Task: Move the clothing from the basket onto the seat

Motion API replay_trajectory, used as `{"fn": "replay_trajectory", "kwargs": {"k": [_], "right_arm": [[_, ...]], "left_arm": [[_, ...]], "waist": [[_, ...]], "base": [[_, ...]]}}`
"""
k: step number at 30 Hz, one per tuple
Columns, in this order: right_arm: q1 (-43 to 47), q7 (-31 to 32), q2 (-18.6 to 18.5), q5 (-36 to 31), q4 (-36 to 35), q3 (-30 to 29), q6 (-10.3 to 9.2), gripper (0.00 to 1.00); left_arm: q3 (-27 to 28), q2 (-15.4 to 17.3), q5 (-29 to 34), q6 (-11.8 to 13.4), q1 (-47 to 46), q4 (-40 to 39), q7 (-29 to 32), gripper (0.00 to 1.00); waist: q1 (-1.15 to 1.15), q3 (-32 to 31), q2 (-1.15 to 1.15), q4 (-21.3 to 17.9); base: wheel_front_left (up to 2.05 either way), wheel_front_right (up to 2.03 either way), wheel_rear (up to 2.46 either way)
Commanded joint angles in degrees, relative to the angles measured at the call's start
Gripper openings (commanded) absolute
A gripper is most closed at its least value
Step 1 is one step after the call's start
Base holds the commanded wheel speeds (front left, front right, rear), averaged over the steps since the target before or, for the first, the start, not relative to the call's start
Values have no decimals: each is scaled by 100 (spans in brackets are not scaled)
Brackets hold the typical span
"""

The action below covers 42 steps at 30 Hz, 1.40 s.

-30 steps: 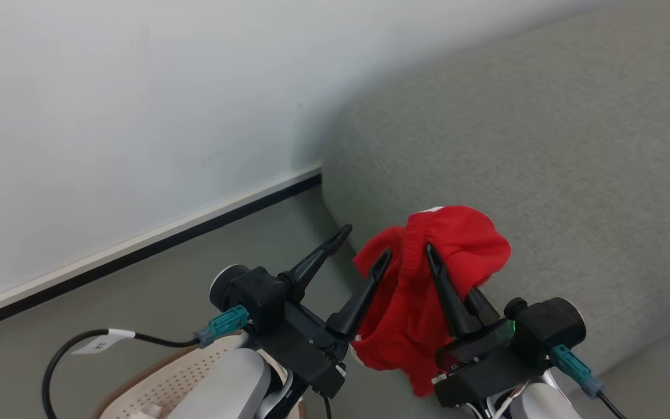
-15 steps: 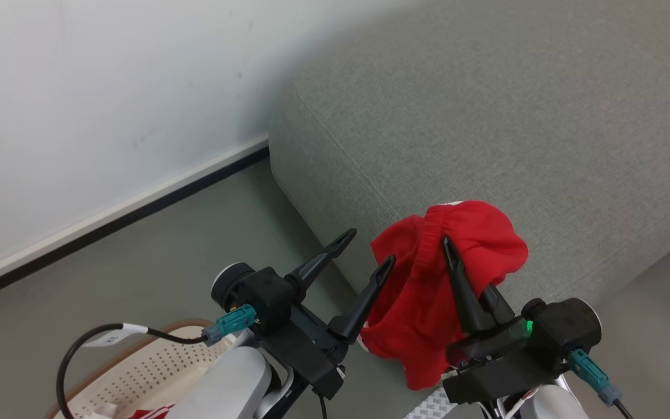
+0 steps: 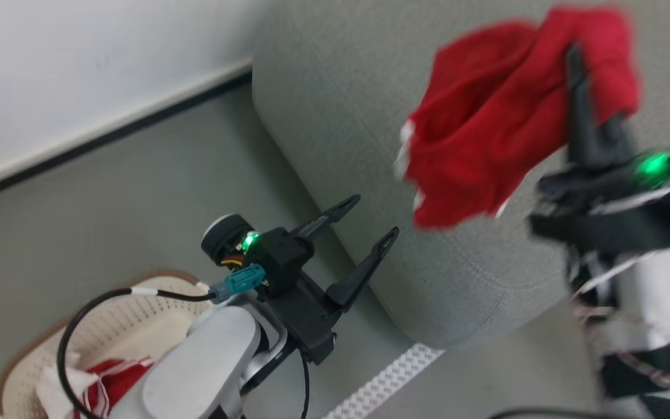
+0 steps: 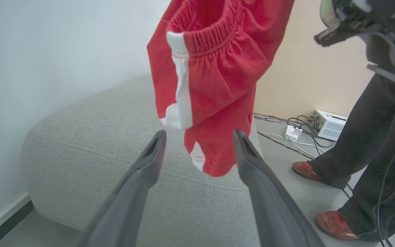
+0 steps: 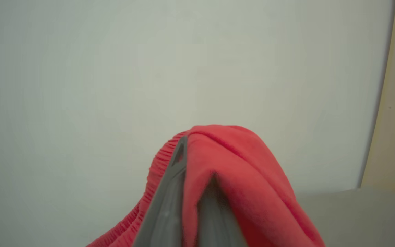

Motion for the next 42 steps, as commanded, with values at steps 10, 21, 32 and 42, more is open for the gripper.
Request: {"fn": "replay_trajectory", "kwargs": {"k": [10,21,32,42], "right_arm": [[-1647,-6,-1108,106,67,-1832,2,0],[-2541,-6,-2025,38,1327,-2370,2,0],[-2964,-6,-1755,377,3876,-1506,0,0],[-2149,-6,-1294,64,3628,-2209,0,100]], "left_arm": [[-298,246,205,-6,-877,-417,404,100],[-717,305,213,-14,-1453,-768,754,100],[-892,610,185,17,-1397,-879,825,100],[-837,636,247,211,-1250,-801,480,100]], "waist": [[-1,1967,-1,641],[-1,2820,-1,895],[-1,2962,-1,859],[-1,2574,-1,970]], "base": [[0,0,0],[0,0,0],[0,0,0],[0,0,0]]}}
